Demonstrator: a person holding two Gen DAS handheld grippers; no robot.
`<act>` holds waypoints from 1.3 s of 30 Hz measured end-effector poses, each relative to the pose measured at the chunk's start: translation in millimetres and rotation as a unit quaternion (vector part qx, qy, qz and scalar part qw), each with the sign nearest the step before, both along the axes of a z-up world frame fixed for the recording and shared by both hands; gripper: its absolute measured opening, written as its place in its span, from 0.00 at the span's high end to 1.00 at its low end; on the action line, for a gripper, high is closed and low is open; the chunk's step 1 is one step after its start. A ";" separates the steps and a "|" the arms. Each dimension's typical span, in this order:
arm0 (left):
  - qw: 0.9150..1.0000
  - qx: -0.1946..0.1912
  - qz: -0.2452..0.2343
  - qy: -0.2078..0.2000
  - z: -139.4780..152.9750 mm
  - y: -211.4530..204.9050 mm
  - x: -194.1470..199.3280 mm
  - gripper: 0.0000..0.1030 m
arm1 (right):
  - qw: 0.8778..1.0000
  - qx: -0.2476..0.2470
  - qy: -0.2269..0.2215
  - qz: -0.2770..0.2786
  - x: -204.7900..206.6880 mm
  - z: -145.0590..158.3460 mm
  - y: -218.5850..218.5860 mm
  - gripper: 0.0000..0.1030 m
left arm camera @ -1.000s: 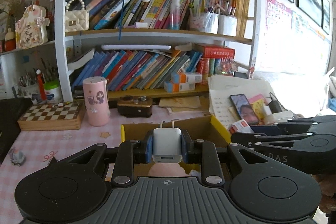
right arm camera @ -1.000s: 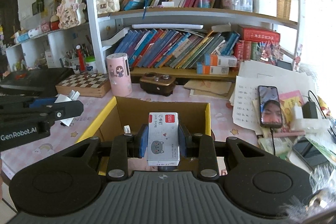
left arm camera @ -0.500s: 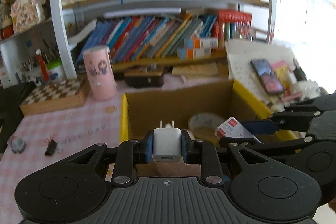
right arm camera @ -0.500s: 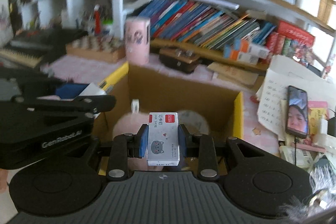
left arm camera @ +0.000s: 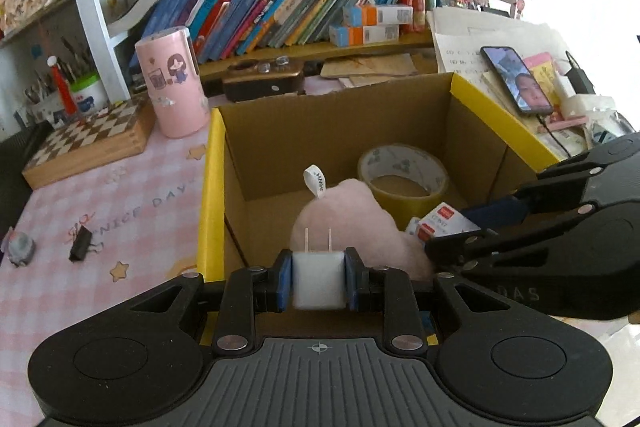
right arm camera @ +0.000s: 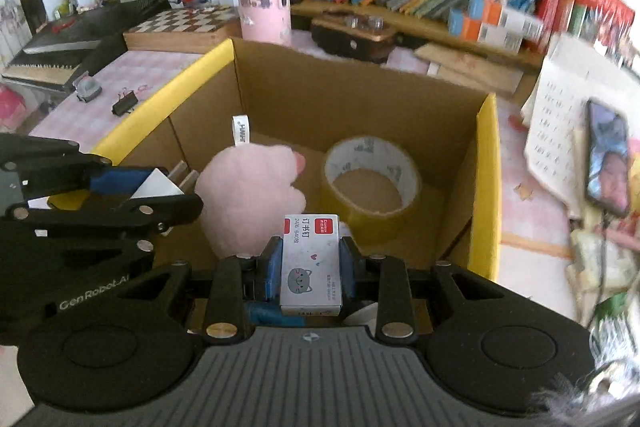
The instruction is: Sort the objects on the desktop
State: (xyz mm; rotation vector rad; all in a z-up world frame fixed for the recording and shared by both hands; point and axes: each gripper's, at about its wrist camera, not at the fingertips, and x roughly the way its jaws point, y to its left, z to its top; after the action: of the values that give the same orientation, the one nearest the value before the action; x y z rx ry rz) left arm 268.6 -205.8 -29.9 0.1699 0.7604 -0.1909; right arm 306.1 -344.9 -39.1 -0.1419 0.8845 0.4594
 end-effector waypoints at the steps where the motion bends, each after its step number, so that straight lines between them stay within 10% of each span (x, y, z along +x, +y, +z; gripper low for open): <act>1: 1.000 0.003 -0.001 0.000 -0.6 -0.8 0.5 0.76 | 1.000 -0.001 0.003 0.003 1.6 -0.7 0.6 0.73; 15: 1.000 0.006 0.004 -0.001 -0.3 -4.5 5.6 0.72 | 1.000 0.003 0.016 -0.012 8.3 -9.3 -0.9 0.67; 23: 0.997 -0.018 0.024 -0.071 34.1 9.0 -25.3 0.34 | 0.997 0.039 -0.041 -0.054 -18.3 19.6 -14.5 0.55; 39: 0.988 -0.014 0.072 -0.137 58.3 38.8 -95.9 0.13 | 0.980 0.061 -0.123 -0.141 -102.0 50.2 -40.3 0.39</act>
State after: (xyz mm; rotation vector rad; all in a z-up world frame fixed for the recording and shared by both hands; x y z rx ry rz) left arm 172.7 -166.9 28.4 0.1116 0.4941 -0.0396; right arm 204.0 -385.2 11.1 0.0387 0.6183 0.2239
